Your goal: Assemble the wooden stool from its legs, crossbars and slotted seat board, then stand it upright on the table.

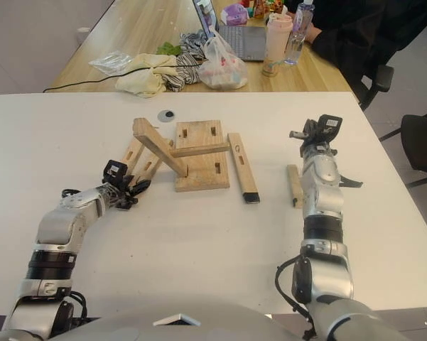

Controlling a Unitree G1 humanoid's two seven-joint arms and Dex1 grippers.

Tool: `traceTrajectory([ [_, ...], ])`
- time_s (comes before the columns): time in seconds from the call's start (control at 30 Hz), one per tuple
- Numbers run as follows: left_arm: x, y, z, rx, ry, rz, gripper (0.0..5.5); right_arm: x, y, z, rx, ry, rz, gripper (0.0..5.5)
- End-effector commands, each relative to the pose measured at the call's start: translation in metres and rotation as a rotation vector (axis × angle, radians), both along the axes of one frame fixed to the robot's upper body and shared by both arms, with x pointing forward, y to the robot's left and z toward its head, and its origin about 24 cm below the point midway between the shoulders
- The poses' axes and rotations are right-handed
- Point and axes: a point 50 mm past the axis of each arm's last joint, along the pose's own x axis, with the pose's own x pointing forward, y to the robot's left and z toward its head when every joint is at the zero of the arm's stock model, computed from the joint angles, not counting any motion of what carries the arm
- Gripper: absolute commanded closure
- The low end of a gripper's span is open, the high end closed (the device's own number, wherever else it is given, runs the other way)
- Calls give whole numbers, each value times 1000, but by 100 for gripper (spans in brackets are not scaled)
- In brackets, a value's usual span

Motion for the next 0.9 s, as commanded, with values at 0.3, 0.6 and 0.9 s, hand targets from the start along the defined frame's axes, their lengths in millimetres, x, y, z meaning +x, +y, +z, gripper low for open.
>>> traceTrajectory([
  [0.3,62,-46,215,-260,-838,-562,351,25,57,179,358,-486,871,312],
  [0.6,19,-85,230,-537,-683,-1023,351,-30,103,229,588,-657,1390,165],
  [0.9,6,-90,216,-737,-501,-1117,351,-56,99,216,659,-581,1638,242],
])
